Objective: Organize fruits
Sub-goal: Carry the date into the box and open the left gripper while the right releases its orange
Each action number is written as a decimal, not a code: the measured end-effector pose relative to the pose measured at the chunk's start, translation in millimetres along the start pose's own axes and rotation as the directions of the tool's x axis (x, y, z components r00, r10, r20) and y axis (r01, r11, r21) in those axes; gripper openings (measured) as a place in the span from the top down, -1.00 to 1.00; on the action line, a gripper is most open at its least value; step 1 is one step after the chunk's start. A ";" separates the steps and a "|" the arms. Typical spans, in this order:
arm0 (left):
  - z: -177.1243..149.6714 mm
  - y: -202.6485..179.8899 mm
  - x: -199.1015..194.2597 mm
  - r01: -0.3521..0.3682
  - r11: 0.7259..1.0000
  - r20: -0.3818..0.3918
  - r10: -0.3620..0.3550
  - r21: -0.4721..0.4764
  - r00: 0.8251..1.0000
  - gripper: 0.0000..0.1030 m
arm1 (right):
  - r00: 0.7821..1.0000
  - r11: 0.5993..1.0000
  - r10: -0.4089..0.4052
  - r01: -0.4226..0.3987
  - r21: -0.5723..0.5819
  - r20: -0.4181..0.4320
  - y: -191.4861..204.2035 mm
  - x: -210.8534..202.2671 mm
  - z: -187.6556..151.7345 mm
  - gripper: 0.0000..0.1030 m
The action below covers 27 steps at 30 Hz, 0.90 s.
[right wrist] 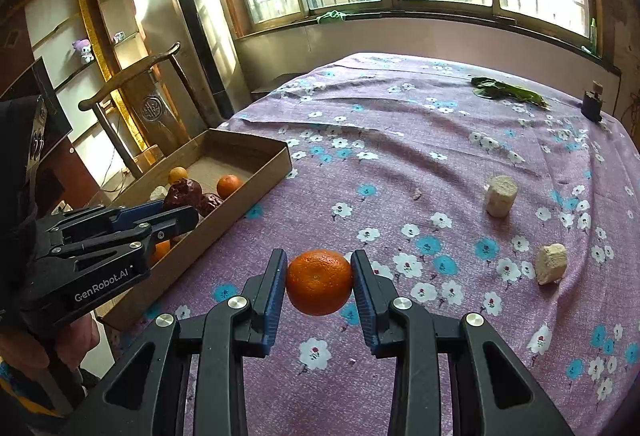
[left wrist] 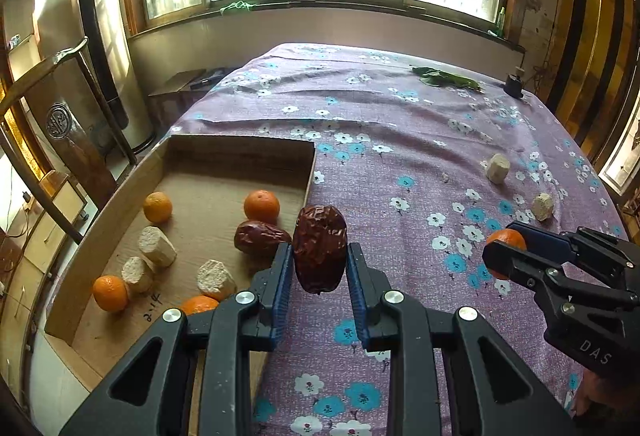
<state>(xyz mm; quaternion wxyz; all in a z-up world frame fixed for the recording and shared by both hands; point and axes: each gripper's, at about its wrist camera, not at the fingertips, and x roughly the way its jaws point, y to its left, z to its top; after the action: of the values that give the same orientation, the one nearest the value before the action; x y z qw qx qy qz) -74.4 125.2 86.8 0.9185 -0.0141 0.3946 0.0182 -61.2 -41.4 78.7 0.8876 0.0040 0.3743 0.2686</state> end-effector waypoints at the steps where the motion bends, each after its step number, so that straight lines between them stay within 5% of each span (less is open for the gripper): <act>1: 0.1 3.2 -0.2 -0.004 1.000 0.001 0.004 -0.003 1.000 0.49 | 1.000 1.000 0.002 -0.002 -0.009 -0.003 4.5 2.1 1.5 0.31; 27: 11.6 92.1 25.7 -0.114 0.987 -0.050 0.109 -0.112 0.993 0.49 | 0.994 0.983 0.081 -0.091 -0.160 -0.071 78.5 78.0 53.0 0.30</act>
<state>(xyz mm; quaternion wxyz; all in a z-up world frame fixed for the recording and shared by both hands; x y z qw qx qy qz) -52.4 218.2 75.0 0.9050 -0.0449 0.4129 0.0917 -18.2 73.5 81.5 0.8599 -0.0611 0.3789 0.3365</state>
